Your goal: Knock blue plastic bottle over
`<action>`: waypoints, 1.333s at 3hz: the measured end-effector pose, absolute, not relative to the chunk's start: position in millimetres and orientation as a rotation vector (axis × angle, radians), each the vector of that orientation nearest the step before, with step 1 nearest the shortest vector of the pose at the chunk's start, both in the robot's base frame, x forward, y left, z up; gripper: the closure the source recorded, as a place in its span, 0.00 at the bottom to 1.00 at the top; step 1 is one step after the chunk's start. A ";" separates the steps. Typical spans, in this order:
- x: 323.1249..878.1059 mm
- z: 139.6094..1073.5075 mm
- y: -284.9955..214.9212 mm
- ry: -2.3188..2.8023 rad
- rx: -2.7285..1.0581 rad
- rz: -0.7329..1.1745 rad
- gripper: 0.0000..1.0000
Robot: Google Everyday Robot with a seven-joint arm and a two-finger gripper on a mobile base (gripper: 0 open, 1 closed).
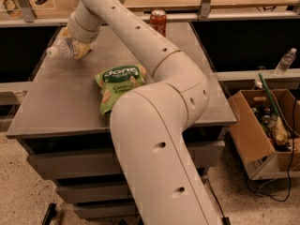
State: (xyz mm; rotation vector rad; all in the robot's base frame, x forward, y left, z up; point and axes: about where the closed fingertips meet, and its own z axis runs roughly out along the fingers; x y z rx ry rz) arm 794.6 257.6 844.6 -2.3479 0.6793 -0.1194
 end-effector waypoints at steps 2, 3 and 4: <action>789.8 829.9 250.7 0.594 -2.422 -0.108 0.82; 789.3 826.2 252.8 0.592 -2.426 -0.103 0.59; 789.2 827.0 252.8 0.592 -2.426 -0.102 0.36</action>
Offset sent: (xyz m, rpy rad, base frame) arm -0.0036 -0.0082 -0.0098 -0.0458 -0.0047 0.0603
